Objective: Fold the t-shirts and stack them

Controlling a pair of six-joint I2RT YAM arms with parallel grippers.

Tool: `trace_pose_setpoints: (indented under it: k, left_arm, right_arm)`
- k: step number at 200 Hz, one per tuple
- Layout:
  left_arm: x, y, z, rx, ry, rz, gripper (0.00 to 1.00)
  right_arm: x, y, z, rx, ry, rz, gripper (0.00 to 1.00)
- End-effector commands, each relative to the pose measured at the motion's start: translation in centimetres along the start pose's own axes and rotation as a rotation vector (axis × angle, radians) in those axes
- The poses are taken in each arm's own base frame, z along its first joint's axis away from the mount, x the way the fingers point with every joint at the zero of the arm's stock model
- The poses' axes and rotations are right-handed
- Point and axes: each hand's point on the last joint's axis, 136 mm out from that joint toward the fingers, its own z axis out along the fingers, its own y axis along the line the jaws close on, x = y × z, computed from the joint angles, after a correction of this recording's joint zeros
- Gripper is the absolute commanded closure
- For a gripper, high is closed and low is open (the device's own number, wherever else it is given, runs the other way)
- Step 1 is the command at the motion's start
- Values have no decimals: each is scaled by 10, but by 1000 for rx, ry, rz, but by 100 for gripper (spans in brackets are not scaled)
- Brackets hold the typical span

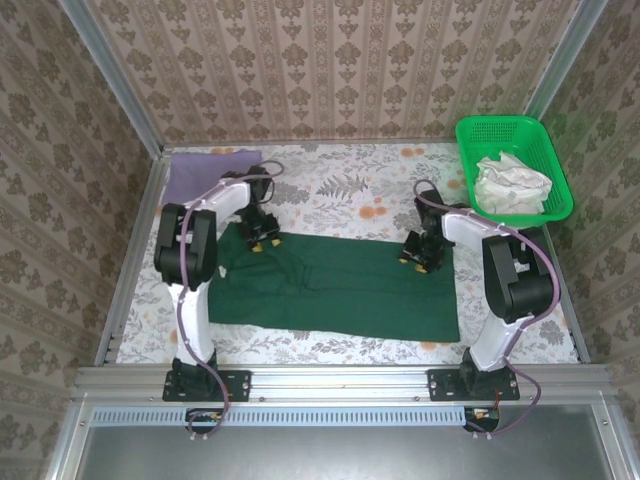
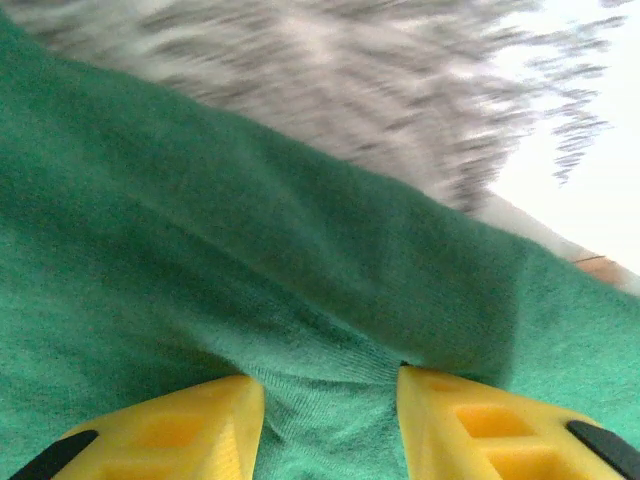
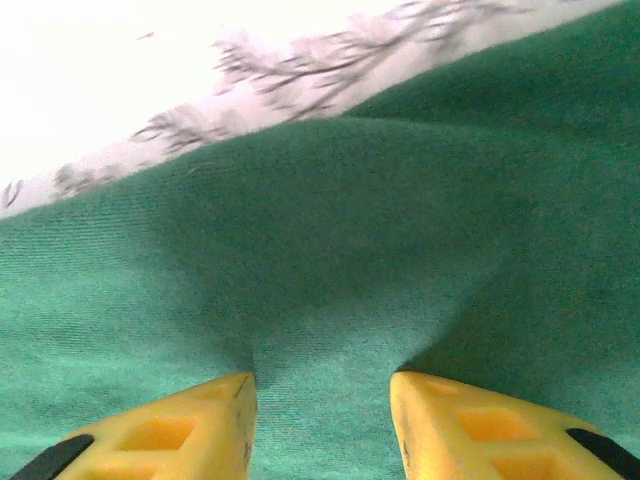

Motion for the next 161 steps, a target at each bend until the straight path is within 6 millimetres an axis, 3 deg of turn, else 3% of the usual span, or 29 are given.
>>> trace_pose_setpoints:
  k: [1,19,24,41,61,85,94,115,141,161]
  left_arm:
    - [-1,-43,36,33,45,67,58]
    - [-12,-78,43,57,38,138,57]
    - [-6,-97,46,65,38,184,56]
    - [-13,-136,53,100,19,256,54]
    - [-23,-179,60,170,-17,319,53]
    - [-46,-211,62,241,-98,353,51]
    - [-55,-223,60,283,-135,364,49]
    - [-76,-248,54,391,-232,390,47]
    - [-100,-278,40,524,-342,409,44]
    - [-119,-287,20,576,-420,405,42]
  right_arm:
    - [16,-34,3,67,38,130,56]
    - [18,-44,-9,77,14,155,54]
    - [19,-47,-13,87,4,160,53]
    - [19,-60,-29,111,-33,186,48]
    - [15,-68,-55,121,-102,187,43]
    - [13,-72,-83,140,-162,147,40]
    - [13,-69,-99,114,-199,129,40]
    - [23,-57,-109,48,-199,65,41]
    - [46,-31,-109,-54,-165,-65,41]
    - [69,-3,-100,-115,-126,-193,41]
